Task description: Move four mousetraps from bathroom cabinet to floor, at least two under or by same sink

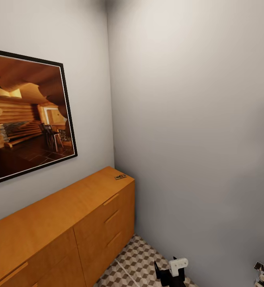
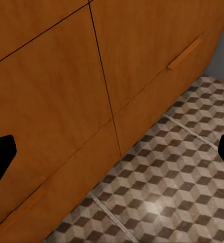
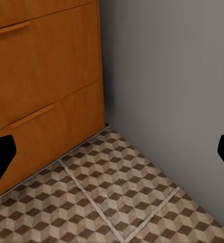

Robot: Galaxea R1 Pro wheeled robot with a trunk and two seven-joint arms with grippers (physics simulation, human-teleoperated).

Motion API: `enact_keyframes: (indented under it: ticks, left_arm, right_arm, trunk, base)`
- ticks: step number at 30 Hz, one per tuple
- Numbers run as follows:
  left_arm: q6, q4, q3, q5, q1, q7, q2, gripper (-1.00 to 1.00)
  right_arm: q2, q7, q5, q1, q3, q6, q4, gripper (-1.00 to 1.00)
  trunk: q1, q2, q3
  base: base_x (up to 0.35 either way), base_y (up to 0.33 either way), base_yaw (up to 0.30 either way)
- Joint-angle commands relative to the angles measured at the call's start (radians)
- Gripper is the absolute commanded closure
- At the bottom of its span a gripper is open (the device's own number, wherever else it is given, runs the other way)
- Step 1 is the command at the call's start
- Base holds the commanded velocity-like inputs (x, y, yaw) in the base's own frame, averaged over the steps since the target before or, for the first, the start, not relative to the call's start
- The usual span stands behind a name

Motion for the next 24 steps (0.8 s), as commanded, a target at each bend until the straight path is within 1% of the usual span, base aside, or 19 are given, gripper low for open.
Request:
enact_keyframes:
  ticks: [1, 8, 11, 14, 16, 17, 18, 19, 20, 21, 22, 24]
  left_arm:
    - [-0.005, 0.004, -0.009, 0.009, -0.001, 0.0, 0.0, -1.0]
    - [-0.004, 0.005, -0.01, 0.009, -0.001, 0.002, -0.001, -1.0]
    - [-0.004, 0.004, -0.009, 0.009, -0.001, 0.003, -0.006, -1.0]
    - [-0.001, 0.002, -0.008, 0.008, -0.001, 0.004, -0.024, -1.0]
    - [0.012, 0.001, -0.008, 0.008, -0.001, 0.004, -0.038, -1.0]
    - [0.045, -0.001, -0.007, 0.005, -0.001, 0.004, -0.057, -1.0]
    - [0.098, -0.007, -0.007, 0.002, -0.001, 0.003, -0.075, -1.0]
    - [0.13, -0.014, -0.006, 0.001, -0.001, 0.003, -0.083, -1.0]
    - [0.24, -0.06, -0.007, -0.001, -0.001, 0.002, -0.106, -1.0]
    - [0.279, -0.085, -0.007, -0.002, -0.001, 0.001, -0.111, -1.0]
    - [0.355, -0.145, -0.008, -0.003, -0.001, 0.001, -0.119, -1.0]
    - [0.43, -0.214, -0.01, -0.004, -0.001, 0.0, -0.124, -1.0]
  right_arm:
    - [0.0, -0.001, -0.002, 0.0, 0.006, -0.003, 0.001, -1.0]
    - [0.0, -0.002, -0.002, 0.0, 0.006, -0.002, 0.001, -1.0]
    - [0.0, -0.002, -0.002, 0.0, 0.006, -0.002, 0.001, -1.0]
    - [-0.001, -0.001, -0.001, 0.0, 0.006, -0.002, 0.001, -1.0]
    - [-0.001, -0.001, -0.001, 0.0, 0.006, -0.002, 0.001, -1.0]
    - [-0.001, -0.001, -0.001, 0.0, 0.006, -0.002, 0.001, -1.0]
    - [-0.001, -0.001, -0.001, 0.0, 0.006, -0.002, 0.001, -1.0]
    - [-0.001, -0.001, -0.002, 0.0, 0.006, -0.002, 0.001, -1.0]
    - [-0.001, -0.002, -0.002, 0.0, 0.006, -0.002, 0.001, -1.0]
    - [-0.001, -0.002, -0.001, 0.0, 0.006, -0.002, 0.001, -1.0]
    - [-0.001, -0.002, -0.001, 0.0, 0.006, -0.002, 0.001, -1.0]
    - [-0.001, -0.002, -0.001, 0.0, 0.006, -0.002, 0.001, -1.0]
  trunk:
    - [0.0, -0.001, 0.0]
    - [0.0, -0.001, 0.0]
    - [0.0, -0.001, 0.0]
    - [0.0, -0.001, 0.0]
    - [0.0, -0.001, 0.0]
    - [0.0, -0.001, 0.0]
    - [0.0, -0.001, 0.0]
    - [0.0, -0.001, 0.0]
    - [0.0, -0.001, 0.0]
    - [0.0, -0.001, 0.0]
    - [0.0, -0.001, 0.0]
    - [0.0, -0.001, 0.0]
  base:
    - [0.0, 0.0, 0.0]
    - [0.0, 0.0, 0.0]
    - [0.0, 0.0, 0.0]
    - [0.0, 0.0, 0.0]
    - [0.0, 0.0, 0.0]
    - [0.0, 0.0, 0.0]
    - [0.0, 0.0, 0.0]
    - [0.0, 0.0, 0.0]
    - [0.0, 0.0, 0.0]
    - [0.0, 0.0, 0.0]
    - [0.0, 0.0, 0.0]
    - [0.0, 0.0, 0.0]
